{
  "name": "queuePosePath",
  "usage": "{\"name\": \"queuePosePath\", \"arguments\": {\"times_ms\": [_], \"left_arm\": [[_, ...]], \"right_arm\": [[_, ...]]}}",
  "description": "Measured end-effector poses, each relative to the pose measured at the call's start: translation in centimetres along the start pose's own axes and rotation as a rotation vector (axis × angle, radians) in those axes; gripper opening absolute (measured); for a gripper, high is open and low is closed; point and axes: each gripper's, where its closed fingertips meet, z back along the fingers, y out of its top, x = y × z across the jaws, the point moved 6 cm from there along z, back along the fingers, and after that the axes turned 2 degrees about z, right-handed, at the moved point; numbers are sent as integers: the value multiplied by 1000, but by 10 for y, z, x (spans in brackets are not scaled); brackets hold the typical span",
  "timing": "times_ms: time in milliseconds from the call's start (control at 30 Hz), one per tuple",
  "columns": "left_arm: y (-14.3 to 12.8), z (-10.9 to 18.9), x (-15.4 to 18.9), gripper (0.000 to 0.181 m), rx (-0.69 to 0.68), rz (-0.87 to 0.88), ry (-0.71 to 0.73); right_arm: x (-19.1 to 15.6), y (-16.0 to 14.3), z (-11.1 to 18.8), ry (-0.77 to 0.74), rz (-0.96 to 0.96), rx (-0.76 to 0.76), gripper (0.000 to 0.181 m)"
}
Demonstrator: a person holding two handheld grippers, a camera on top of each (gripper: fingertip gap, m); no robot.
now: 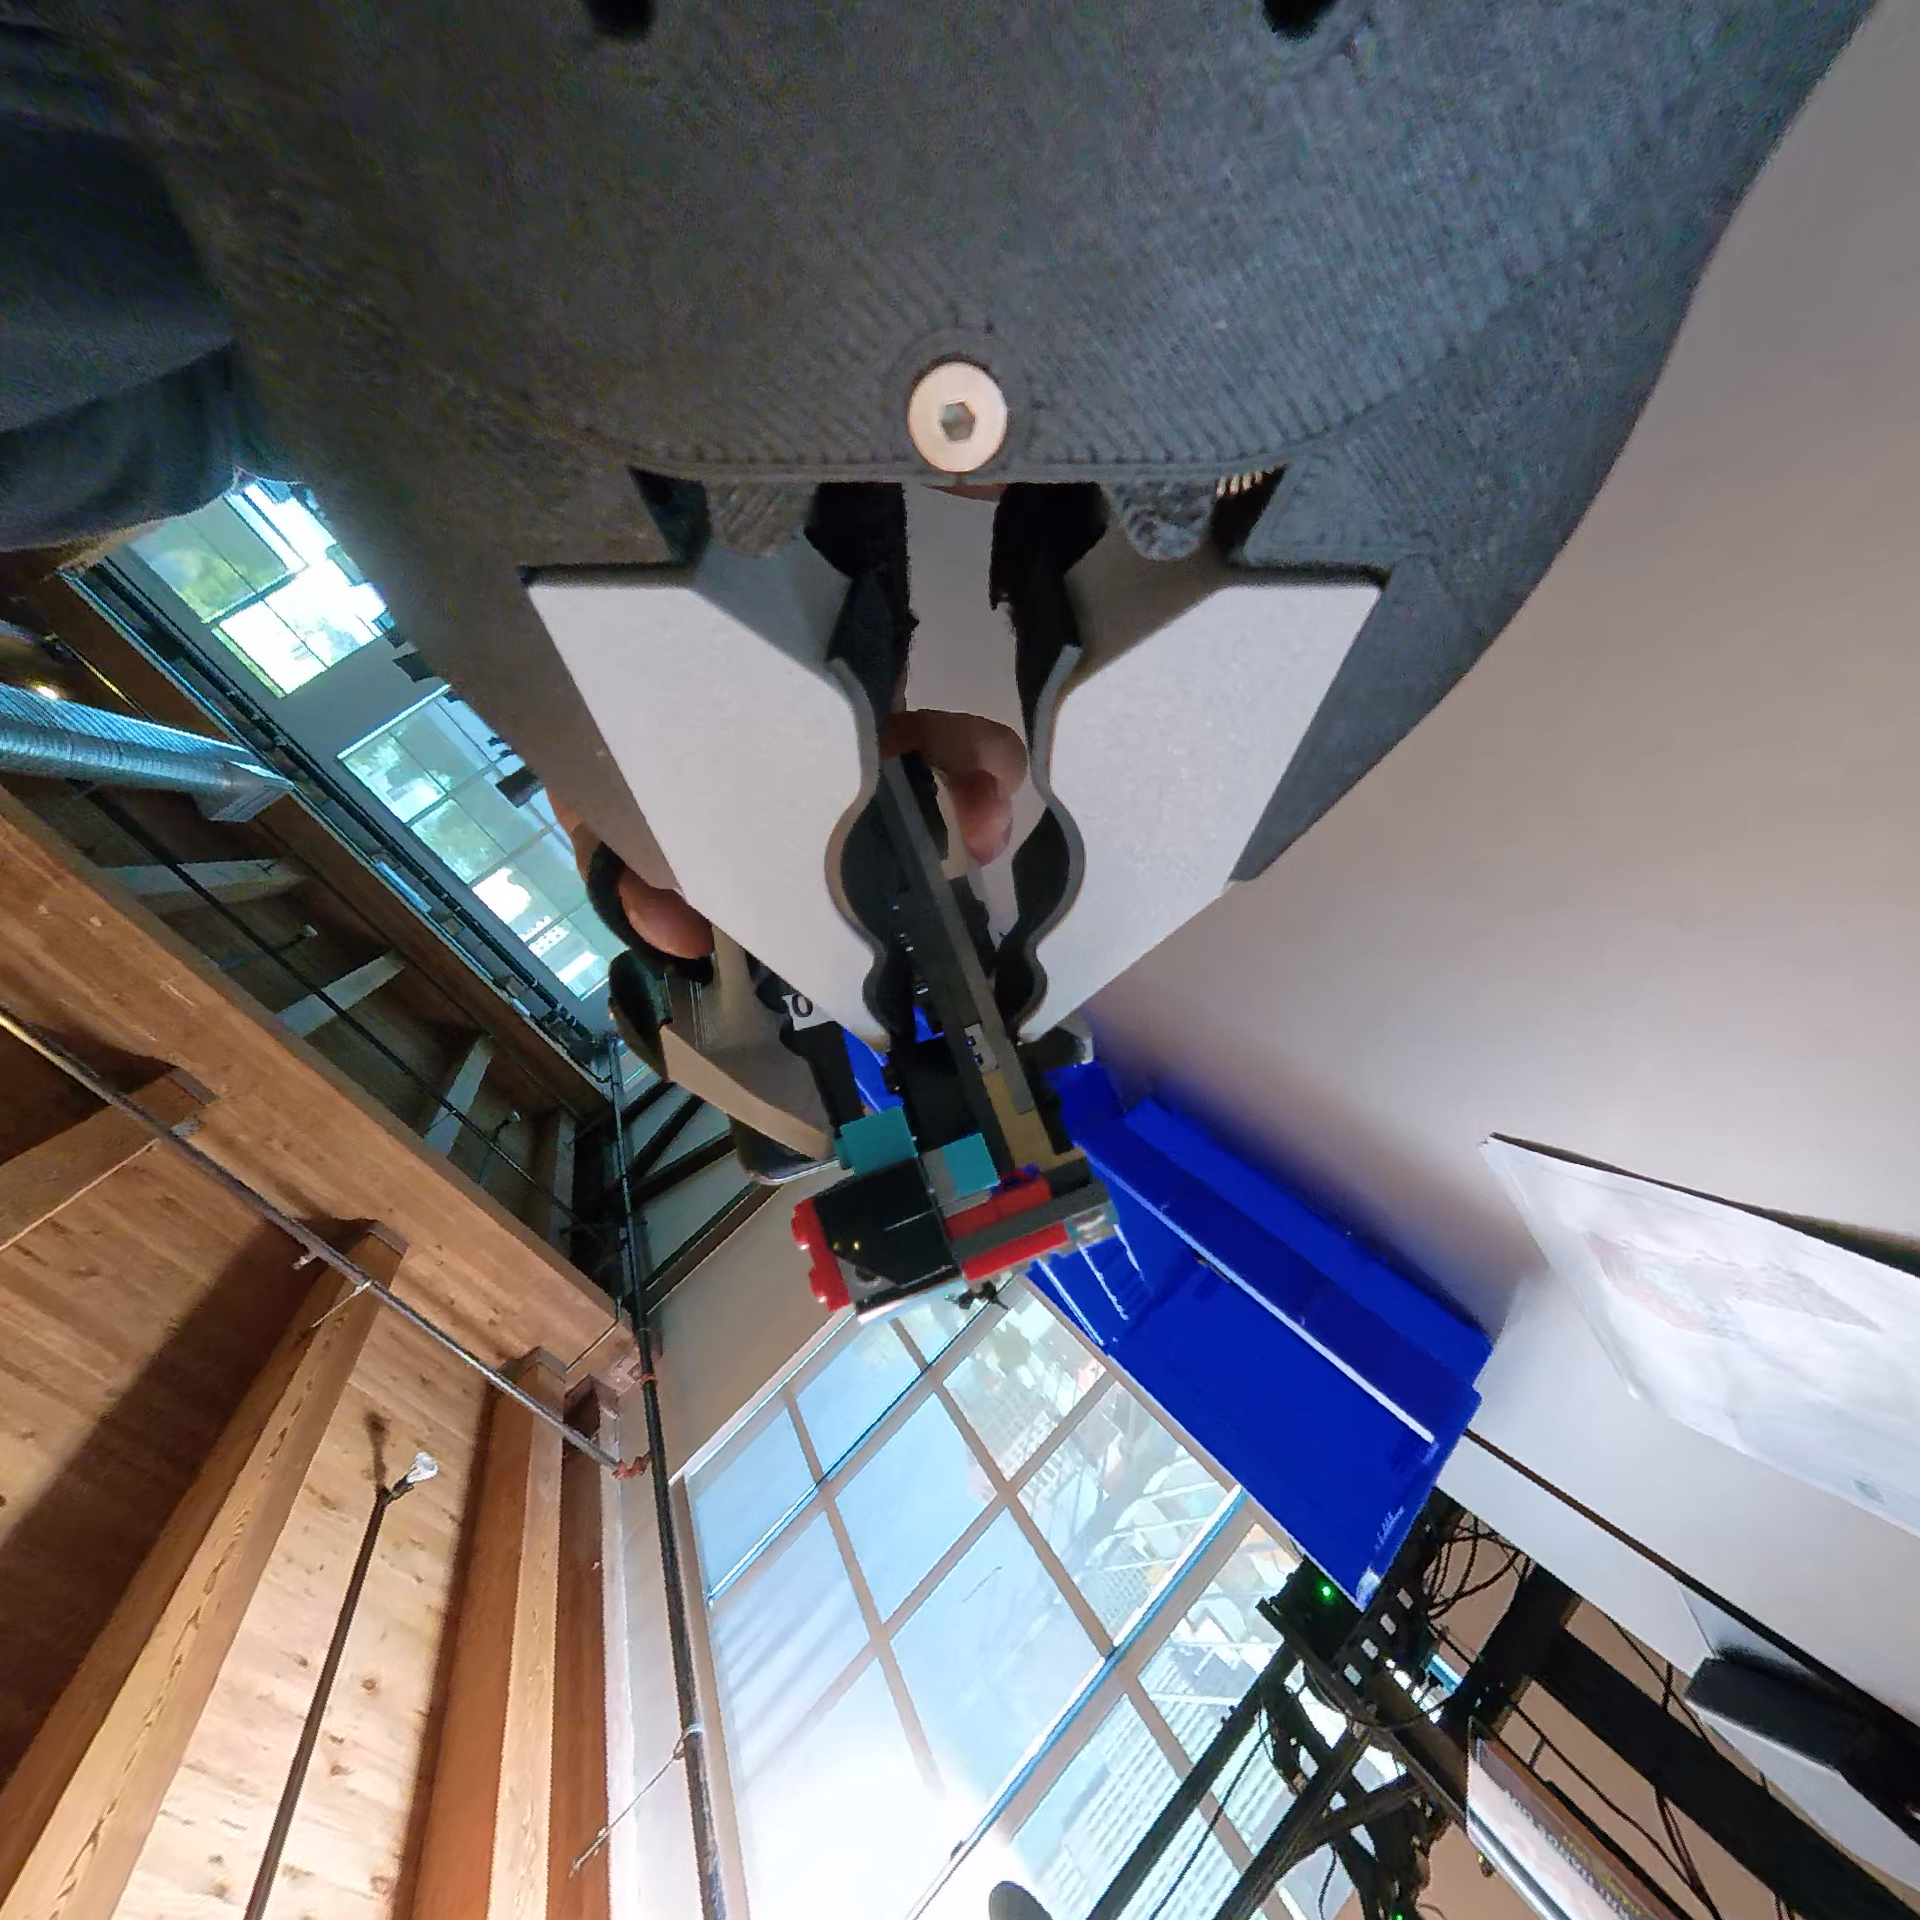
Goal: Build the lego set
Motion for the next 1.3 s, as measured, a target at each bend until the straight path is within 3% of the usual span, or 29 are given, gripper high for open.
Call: {"name": "queuePosePath", "arguments": {"times_ms": [1300], "left_arm": [[-3, -3, -4, 17, -53, -30, 67]], "right_arm": [[11, -2, 3, -4, -120, 61, 39]]}}
